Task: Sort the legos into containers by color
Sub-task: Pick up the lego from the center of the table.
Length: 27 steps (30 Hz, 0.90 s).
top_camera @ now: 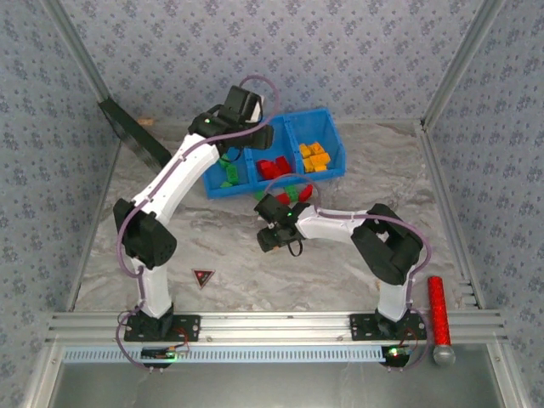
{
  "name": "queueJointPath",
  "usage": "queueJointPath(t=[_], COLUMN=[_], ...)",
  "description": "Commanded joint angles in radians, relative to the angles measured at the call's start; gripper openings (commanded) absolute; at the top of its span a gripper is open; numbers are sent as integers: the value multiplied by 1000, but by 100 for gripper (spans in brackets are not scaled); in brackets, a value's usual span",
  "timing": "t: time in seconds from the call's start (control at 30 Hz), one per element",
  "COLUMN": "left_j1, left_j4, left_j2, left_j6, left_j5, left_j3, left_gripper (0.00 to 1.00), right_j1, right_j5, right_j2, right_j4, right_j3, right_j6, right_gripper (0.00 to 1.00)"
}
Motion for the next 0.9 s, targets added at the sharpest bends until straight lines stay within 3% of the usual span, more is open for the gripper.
queueJointPath(t=[0.0, 0.27, 0.43, 0.67, 0.87], left_j1=[12, 17, 15, 2, -16], left_j4=[24, 37, 9, 70, 176], left_j2=[-66, -160, -228, -366, -387], left_j6=[-5, -33, -76, -241, -407], left_j5=[-29, -50, -28, 20, 89], left_j3=[-57, -220, -297, -555, -751], left_gripper=[56, 56, 56, 56, 57], right_j1=[6, -8, -59, -289, -455], right_j5=[38, 69, 88, 71, 41], right_j2=[20, -20, -133, -304, -242], right_j4=[-48, -72, -128, -195, -182], right_j3=[-6, -70, -128, -70, 138], right_j6=[16, 22, -4, -122, -204], right_gripper=[58, 36, 31, 28, 27])
